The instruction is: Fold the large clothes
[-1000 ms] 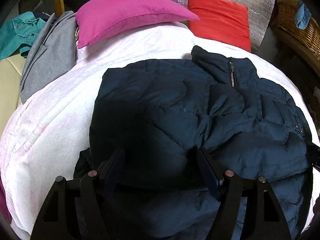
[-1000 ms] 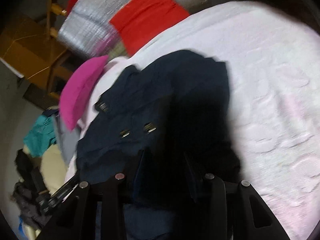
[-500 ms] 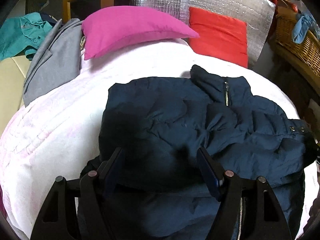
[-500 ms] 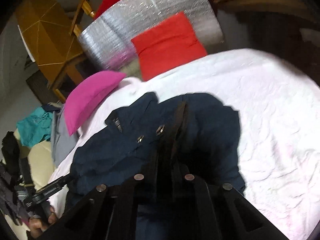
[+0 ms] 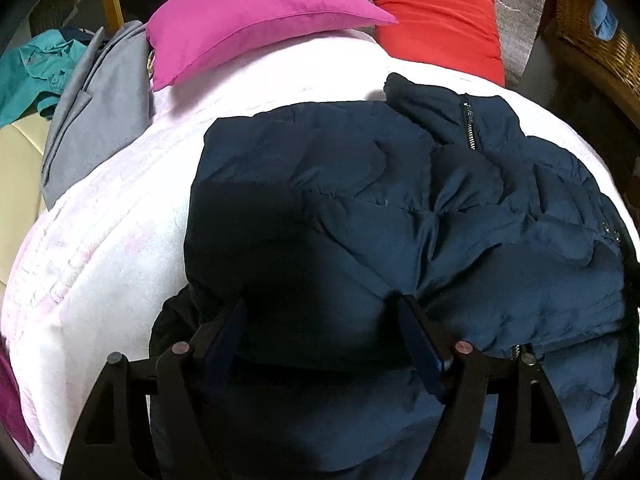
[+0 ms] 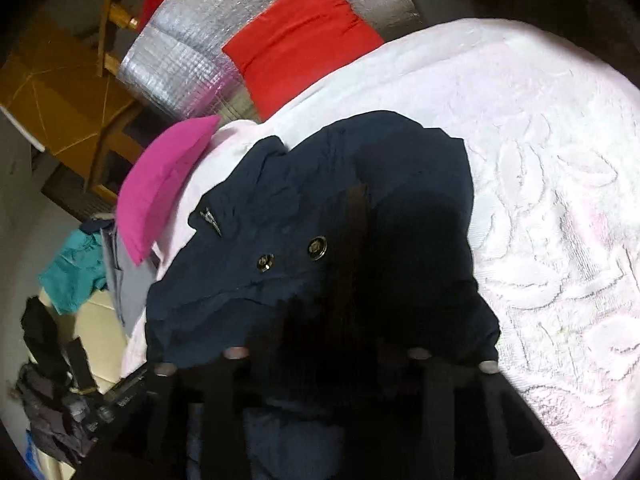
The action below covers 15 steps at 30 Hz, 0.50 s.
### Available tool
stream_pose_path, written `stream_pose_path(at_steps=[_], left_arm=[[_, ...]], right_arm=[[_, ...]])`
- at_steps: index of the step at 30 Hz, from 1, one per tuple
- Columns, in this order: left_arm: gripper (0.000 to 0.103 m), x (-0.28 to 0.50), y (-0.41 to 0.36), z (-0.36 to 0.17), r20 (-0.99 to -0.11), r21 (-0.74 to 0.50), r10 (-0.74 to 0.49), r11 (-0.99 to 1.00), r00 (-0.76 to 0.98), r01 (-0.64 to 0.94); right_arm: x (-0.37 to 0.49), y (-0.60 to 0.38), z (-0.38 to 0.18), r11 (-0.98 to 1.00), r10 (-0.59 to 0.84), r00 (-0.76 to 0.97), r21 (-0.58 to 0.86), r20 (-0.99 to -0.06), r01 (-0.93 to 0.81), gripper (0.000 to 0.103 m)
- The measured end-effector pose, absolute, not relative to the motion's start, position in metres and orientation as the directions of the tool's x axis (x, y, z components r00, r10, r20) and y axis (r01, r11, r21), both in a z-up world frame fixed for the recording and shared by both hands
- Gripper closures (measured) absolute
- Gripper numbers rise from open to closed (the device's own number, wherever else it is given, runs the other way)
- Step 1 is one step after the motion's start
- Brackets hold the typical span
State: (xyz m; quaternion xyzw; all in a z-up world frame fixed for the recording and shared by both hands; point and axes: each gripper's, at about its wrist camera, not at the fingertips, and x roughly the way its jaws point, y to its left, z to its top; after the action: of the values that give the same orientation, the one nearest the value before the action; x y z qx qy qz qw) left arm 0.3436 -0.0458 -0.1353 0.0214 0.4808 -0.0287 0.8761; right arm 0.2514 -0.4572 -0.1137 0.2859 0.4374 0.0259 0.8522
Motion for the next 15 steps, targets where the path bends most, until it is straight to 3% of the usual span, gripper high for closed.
stream_pose_path(at_steps=[1,3,5,10,15], left_arm=[[0.025,0.344,-0.046,-0.135,-0.843,0.009,-0.029,0.998,0.536,0.069],[0.025,0.344,-0.043,-0.134,-0.843,0.003,-0.033,0.998,0.538,0.065],[0.025,0.342,-0.042,-0.131,-0.840,-0.003,-0.034,0.998,0.541,0.058],[0.025,0.336,-0.041,-0.119,-0.802,-0.003,-0.036,0.998,0.596,0.056],[0.025,0.336,-0.048,-0.128,-0.813,0.053,0.000,0.996,0.582,0.074]], right_arm=[[0.254,-0.450,-0.116,0.855,0.288,0.604,0.484,-0.743,0.188,0.057],[0.258,-0.434,-0.115,0.887,0.272,0.602,0.438,-0.751,0.146,0.082],[0.253,-0.425,-0.105,0.911,0.243,0.638,0.397,-0.731,0.108,0.088],[0.241,-0.423,-0.078,0.932,0.134,0.748,0.339,-0.650,0.128,0.092],[0.254,-0.428,-0.108,0.938,0.054,0.663,0.266,-0.746,0.223,0.093]])
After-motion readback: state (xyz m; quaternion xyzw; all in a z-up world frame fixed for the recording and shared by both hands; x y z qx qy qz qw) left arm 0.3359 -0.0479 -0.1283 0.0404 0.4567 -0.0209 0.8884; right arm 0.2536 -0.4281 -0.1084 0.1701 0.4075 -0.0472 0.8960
